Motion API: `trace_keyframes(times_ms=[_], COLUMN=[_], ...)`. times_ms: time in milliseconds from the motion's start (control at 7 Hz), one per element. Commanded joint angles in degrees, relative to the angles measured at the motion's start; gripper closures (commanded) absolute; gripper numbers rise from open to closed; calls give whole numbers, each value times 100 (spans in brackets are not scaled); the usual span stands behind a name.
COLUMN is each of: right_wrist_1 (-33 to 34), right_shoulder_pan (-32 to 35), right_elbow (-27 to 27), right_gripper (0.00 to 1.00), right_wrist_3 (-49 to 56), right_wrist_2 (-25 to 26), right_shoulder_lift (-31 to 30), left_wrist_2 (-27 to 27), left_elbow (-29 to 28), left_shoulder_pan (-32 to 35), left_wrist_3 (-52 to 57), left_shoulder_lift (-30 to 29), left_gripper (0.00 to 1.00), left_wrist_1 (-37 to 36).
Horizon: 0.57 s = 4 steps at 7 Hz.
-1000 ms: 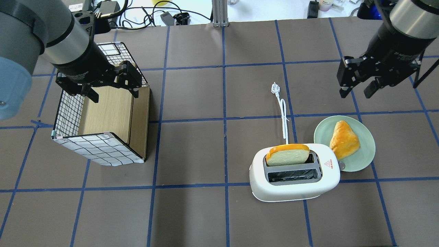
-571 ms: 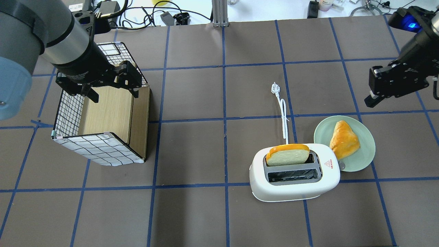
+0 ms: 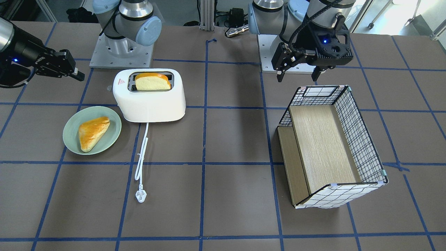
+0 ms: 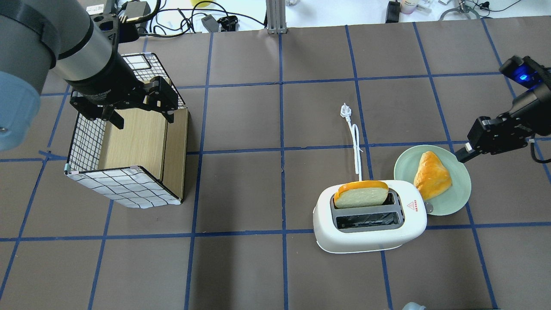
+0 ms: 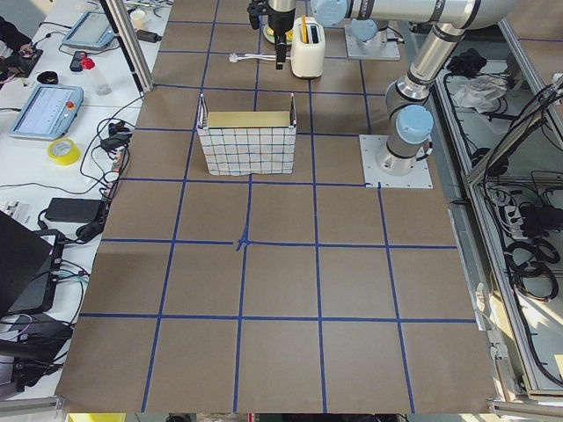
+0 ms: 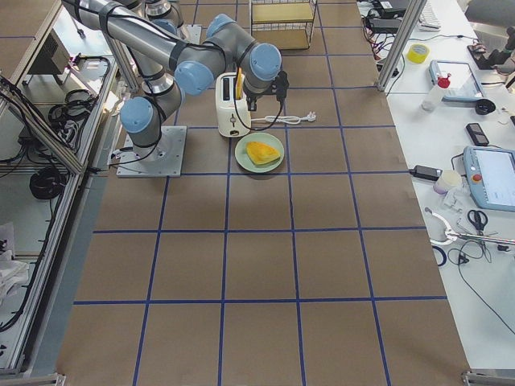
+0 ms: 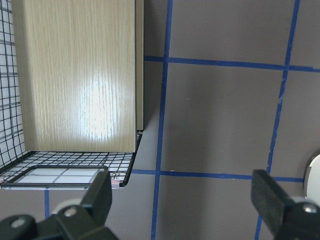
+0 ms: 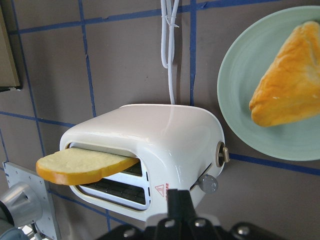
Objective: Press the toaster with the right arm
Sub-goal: 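Move the right gripper outward and down beside the toaster's lever side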
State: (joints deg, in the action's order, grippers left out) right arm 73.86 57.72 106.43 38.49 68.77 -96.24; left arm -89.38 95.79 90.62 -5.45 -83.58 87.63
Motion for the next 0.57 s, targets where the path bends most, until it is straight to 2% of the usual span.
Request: trace_keyframes(times_ms=[0, 429], right_wrist_1=[-126, -135], right_shoulder_pan=[-374, -551], right_elbow=[517, 1045], right_gripper=[100, 100], right_wrist_3=[421, 643], right_wrist_2=[-135, -223], right_shoulder_lift=[0, 0], left_wrist_2=[0, 0], left_elbow=[-7, 1], left_shoulder_pan=[0, 0], left_wrist_3=[0, 0], left_shoulder_lift=[0, 0], left_gripper=[0, 0], left_wrist_1=[0, 0])
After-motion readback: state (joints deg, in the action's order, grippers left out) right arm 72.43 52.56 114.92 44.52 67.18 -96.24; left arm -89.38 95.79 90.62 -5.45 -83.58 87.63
